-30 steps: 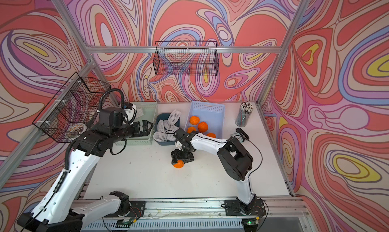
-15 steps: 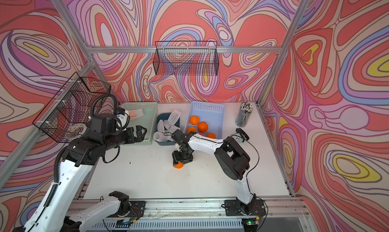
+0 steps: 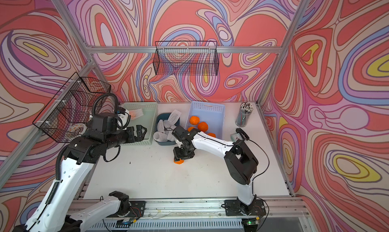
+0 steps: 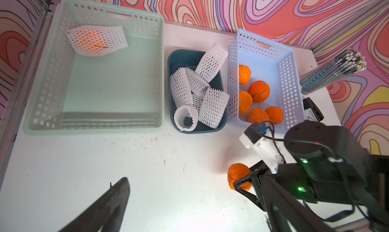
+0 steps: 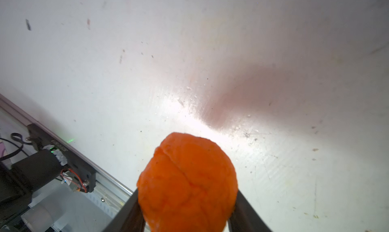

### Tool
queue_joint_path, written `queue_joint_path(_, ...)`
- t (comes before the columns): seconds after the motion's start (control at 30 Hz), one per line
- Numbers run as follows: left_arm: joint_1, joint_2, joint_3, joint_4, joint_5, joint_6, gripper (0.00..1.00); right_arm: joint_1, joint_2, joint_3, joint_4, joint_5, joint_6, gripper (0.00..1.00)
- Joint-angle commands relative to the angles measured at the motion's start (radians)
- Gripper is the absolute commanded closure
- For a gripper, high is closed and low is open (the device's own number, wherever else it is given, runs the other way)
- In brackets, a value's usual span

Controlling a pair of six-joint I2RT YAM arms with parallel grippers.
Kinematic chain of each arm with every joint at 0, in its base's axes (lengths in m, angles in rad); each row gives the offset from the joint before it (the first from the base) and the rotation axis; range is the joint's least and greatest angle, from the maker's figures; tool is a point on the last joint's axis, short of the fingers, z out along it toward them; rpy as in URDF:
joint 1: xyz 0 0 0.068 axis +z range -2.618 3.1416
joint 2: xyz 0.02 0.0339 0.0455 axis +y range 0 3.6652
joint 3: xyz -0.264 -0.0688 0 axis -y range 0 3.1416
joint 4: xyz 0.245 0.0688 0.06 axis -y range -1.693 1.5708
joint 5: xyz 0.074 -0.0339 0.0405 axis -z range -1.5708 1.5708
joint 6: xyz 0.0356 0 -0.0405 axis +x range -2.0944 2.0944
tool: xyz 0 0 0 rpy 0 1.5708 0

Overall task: Remove foam nets from oranges
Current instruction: Pick up the orange from the center of the board, then place the orange in the basket.

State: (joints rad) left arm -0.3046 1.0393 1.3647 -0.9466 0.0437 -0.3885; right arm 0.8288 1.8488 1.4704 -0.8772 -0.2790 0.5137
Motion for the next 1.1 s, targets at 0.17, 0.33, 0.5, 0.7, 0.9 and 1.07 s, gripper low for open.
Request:
queue_joint_path(0.17, 0.016, 0.095, 0.097, -0.017, 0.034, -0.03, 0.0, -0.159, -0.129, 0.138, -0.135, 0.056, -0.043, 0.45)
queue_joint_path(0.33, 0.018, 0.132, 0.128, -0.004, 0.022, -0.022, 0.0, -0.347, -0.084, 0.235, -0.218, 0.06, -0.14, 0.45)
queue_joint_path(0.5, 0.019, 0.142, 0.137, 0.007, 0.02, 0.0, 0.0, -0.508, 0.044, 0.341, -0.24, 0.058, -0.196, 0.46)
queue_joint_path(0.7, 0.026, 0.157, 0.104, 0.011, 0.027, -0.014, 0.0, -0.6, 0.268, 0.571, -0.265, 0.069, -0.22, 0.46)
queue_joint_path(0.9, 0.091, 0.255, 0.114, -0.021, 0.034, -0.045, 0.0, -0.658, 0.46, 0.748, -0.267, 0.076, -0.202, 0.46)
queue_joint_path(1.07, 0.153, 0.359, 0.147, -0.036, 0.008, -0.076, 0.0, -0.665, 0.537, 0.789, -0.26, 0.07, -0.195, 0.44)
